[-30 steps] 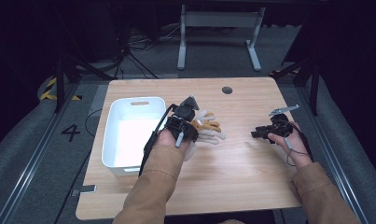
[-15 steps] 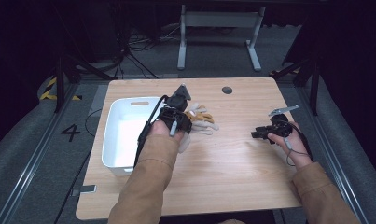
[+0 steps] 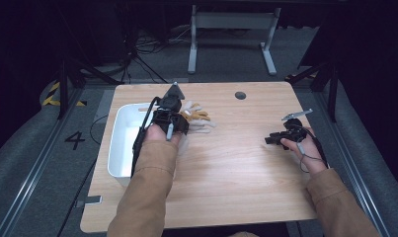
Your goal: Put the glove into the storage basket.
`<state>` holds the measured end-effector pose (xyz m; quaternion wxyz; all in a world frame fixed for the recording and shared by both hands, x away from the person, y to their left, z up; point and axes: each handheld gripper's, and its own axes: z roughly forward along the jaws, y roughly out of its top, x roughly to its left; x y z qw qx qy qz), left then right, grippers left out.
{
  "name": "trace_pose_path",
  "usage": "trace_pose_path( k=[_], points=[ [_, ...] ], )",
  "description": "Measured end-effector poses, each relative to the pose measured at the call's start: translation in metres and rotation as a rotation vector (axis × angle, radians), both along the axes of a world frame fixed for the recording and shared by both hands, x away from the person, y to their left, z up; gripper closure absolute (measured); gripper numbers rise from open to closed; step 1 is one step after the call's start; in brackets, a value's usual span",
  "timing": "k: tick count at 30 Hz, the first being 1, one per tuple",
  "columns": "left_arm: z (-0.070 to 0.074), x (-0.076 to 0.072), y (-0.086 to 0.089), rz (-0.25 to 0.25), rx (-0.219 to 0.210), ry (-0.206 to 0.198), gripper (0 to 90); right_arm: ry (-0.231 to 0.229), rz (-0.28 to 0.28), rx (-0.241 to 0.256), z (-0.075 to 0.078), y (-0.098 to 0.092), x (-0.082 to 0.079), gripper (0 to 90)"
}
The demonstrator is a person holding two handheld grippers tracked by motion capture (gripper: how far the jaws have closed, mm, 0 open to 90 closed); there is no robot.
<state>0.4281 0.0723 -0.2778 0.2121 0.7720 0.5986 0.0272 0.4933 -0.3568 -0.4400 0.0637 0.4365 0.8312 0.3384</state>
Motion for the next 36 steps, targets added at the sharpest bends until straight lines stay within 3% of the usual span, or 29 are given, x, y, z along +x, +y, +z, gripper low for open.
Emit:
trace_pose_path(
  k=[8, 12, 16, 25, 30, 36],
  points=[
    [0.003, 0.000, 0.025, 0.089, -0.016, -0.010, 69.4, -0.015, 0.012, 0.011, 0.001, 0.006, 0.005, 57.7],
    [0.003, 0.007, 0.036, 0.141, -0.001, 0.000, 69.4, -0.008, 0.013, 0.011, -0.001, 0.005, 0.006, 57.6],
    [0.003, 0.015, 0.047, 0.196, -0.032, 0.003, 69.4, -0.013, 0.006, 0.017, 0.000, 0.002, 0.006, 57.7],
    [-0.002, 0.033, 0.061, 0.295, -0.025, 0.038, 69.3, -0.004, 0.003, 0.013, -0.004, 0.001, 0.007, 57.6],
    [-0.002, 0.035, 0.066, 0.315, -0.023, 0.050, 69.2, -0.004, 0.003, 0.020, -0.003, 0.000, 0.007, 57.5],
    [-0.004, 0.032, 0.070, 0.333, -0.020, 0.029, 69.0, -0.001, 0.002, 0.014, -0.004, 0.000, 0.007, 57.5]
  ],
)
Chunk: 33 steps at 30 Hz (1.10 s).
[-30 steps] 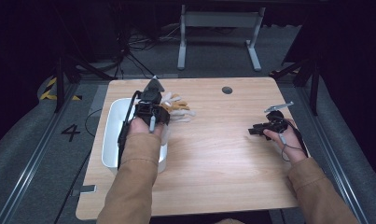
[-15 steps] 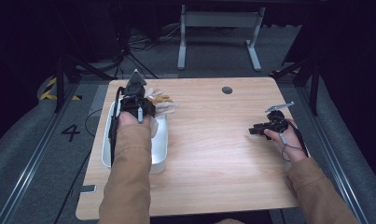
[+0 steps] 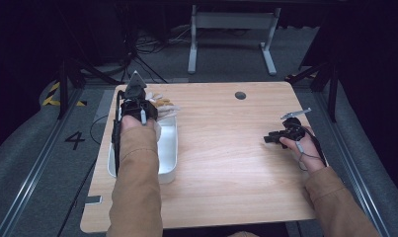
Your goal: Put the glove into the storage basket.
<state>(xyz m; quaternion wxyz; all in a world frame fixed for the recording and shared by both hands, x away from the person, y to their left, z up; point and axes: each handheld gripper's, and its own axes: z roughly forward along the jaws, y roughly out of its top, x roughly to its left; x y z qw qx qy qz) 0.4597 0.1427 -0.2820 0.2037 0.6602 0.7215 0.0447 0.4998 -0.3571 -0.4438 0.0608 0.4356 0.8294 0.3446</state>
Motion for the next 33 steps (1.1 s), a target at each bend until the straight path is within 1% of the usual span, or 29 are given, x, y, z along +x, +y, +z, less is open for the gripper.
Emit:
trace_pose_path(
  k=[3, 5, 7, 8, 12, 14, 15, 16, 18, 19, 24, 27, 30, 31, 33],
  points=[
    [-0.004, -0.001, 0.005, 0.031, 0.013, 0.010, 68.9, 0.001, 0.000, -0.007, -0.001, 0.001, 0.000, 57.4],
    [-0.006, -0.001, 0.008, 0.041, 0.016, 0.011, 68.9, 0.005, -0.001, -0.008, -0.001, 0.002, 0.000, 57.2],
    [-0.009, -0.001, 0.010, 0.052, 0.007, 0.013, 68.9, 0.006, 0.002, -0.010, -0.001, 0.002, 0.000, 57.2],
    [-0.010, 0.000, 0.011, 0.054, 0.011, 0.012, 68.9, 0.006, 0.003, -0.012, -0.001, 0.001, -0.001, 57.1],
    [-0.016, 0.001, 0.014, 0.079, 0.005, 0.008, 68.8, 0.001, -0.003, -0.006, -0.001, -0.001, -0.001, 57.2],
    [-0.020, 0.001, 0.015, 0.087, -0.005, 0.007, 68.8, -0.006, -0.003, -0.003, 0.000, -0.001, -0.001, 57.2],
    [-0.022, 0.001, 0.015, 0.088, -0.003, 0.010, 68.8, -0.012, -0.001, 0.000, 0.001, -0.001, -0.002, 57.3],
    [-0.024, 0.001, 0.015, 0.093, 0.000, 0.005, 68.8, -0.016, -0.001, 0.001, 0.002, -0.001, -0.002, 57.3],
    [-0.030, 0.001, 0.014, 0.092, -0.007, 0.006, 68.8, -0.030, -0.005, 0.012, 0.005, -0.003, -0.003, 57.5],
    [-0.032, 0.001, 0.015, 0.090, -0.007, 0.014, 68.8, -0.035, -0.009, 0.018, 0.006, -0.004, -0.003, 57.5],
    [-0.043, 0.002, 0.018, 0.100, -0.011, 0.027, 68.8, -0.030, -0.016, 0.020, 0.006, -0.007, -0.003, 57.5],
    [-0.050, 0.002, 0.018, 0.101, -0.009, 0.030, 68.8, -0.035, -0.015, 0.020, 0.007, -0.007, -0.003, 57.5],
    [-0.058, 0.002, 0.020, 0.097, -0.006, 0.046, 68.7, -0.033, -0.021, 0.023, 0.008, -0.008, -0.003, 57.4],
    [-0.061, 0.002, 0.020, 0.104, -0.016, 0.050, 68.7, -0.032, -0.020, 0.022, 0.008, -0.008, -0.003, 57.4],
    [-0.066, 0.002, 0.022, 0.098, -0.009, 0.057, 68.8, -0.033, -0.016, 0.020, 0.007, -0.008, -0.003, 57.3]
  ],
)
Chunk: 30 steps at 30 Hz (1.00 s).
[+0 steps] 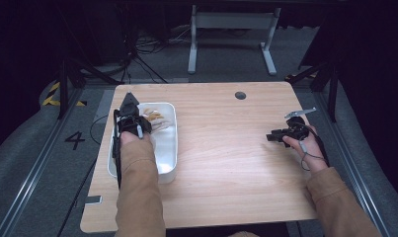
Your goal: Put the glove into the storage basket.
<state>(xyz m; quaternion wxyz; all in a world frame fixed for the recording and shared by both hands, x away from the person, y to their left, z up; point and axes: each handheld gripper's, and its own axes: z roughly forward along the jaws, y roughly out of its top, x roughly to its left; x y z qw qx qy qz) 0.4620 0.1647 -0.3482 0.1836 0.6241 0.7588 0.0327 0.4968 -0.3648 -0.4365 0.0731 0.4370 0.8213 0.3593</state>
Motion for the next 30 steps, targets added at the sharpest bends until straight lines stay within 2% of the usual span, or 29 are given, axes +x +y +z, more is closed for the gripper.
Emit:
trace_pose_path(
  k=[7, 10, 22, 30],
  points=[
    [-0.015, 0.001, 0.001, 0.025, -0.017, 0.006, 68.7, -0.001, 0.001, 0.000, 0.000, 0.000, 0.000, 57.3],
    [-0.022, 0.002, -0.001, 0.034, -0.024, 0.023, 68.7, -0.011, 0.004, 0.000, 0.000, -0.001, -0.001, 57.3],
    [-0.043, 0.003, 0.000, 0.018, -0.012, 0.080, 68.1, -0.015, 0.003, 0.005, 0.001, -0.003, -0.002, 57.3],
    [-0.052, 0.004, -0.003, -0.005, 0.015, 0.123, 67.6, -0.014, 0.003, 0.004, 0.000, -0.003, -0.003, 57.3]
  ],
)
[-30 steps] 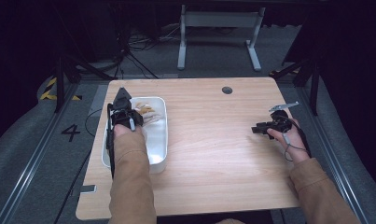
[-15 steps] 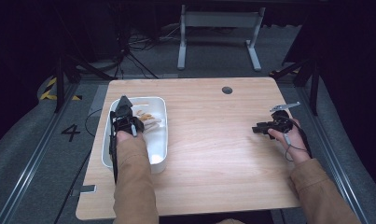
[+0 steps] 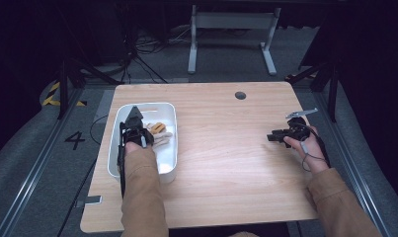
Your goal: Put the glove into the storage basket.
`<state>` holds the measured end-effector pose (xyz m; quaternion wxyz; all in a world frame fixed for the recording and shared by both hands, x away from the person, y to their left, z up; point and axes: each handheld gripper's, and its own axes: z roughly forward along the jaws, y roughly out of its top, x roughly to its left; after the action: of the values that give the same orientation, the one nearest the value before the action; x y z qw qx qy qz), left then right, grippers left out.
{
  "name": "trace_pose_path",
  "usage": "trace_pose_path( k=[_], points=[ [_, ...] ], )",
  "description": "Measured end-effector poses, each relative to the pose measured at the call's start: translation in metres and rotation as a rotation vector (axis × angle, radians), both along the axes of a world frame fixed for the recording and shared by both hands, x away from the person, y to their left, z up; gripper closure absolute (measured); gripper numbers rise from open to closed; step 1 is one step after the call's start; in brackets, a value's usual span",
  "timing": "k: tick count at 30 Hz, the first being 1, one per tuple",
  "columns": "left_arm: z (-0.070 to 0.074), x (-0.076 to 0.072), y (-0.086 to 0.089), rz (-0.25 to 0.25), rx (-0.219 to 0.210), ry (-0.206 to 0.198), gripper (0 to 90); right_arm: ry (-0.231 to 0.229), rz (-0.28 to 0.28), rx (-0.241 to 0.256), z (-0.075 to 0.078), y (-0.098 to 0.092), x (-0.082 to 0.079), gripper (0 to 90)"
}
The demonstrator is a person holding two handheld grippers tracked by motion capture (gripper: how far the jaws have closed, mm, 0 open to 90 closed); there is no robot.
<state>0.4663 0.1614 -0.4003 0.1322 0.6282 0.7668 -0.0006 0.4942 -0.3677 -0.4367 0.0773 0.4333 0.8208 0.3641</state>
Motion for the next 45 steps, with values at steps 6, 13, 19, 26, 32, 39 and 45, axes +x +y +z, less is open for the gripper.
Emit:
trace_pose_path(
  k=[6, 13, 19, 26, 32, 39, 45],
  points=[
    [-0.003, 0.000, 0.001, 0.003, 0.001, 0.008, 67.3, 0.001, -0.001, 0.003, 0.000, -0.002, 0.000, 57.3],
    [-0.006, -0.001, 0.002, -0.006, -0.003, 0.027, 66.9, 0.000, -0.004, 0.002, 0.000, -0.001, 0.000, 57.2],
    [-0.009, 0.000, 0.003, -0.003, -0.010, 0.042, 64.3, 0.005, -0.003, 0.004, -0.001, -0.001, 0.000, 57.2],
    [-0.013, 0.004, 0.002, -0.039, -0.048, 0.091, 37.7, 0.009, -0.001, -0.002, -0.003, -0.001, 0.000, 57.0],
    [-0.015, 0.004, -0.008, -0.108, -0.058, 0.132, 13.2, 0.008, -0.002, 0.000, -0.003, -0.001, 0.000, 56.8],
    [-0.008, 0.004, -0.009, -0.110, -0.056, 0.075, 0.0, 0.004, 0.004, 0.004, -0.002, -0.001, 0.000, 56.2],
    [0.000, 0.003, -0.004, -0.108, -0.052, 0.029, 0.0, 0.001, 0.007, 0.003, -0.003, 0.000, 0.000, 56.1]
  ],
)
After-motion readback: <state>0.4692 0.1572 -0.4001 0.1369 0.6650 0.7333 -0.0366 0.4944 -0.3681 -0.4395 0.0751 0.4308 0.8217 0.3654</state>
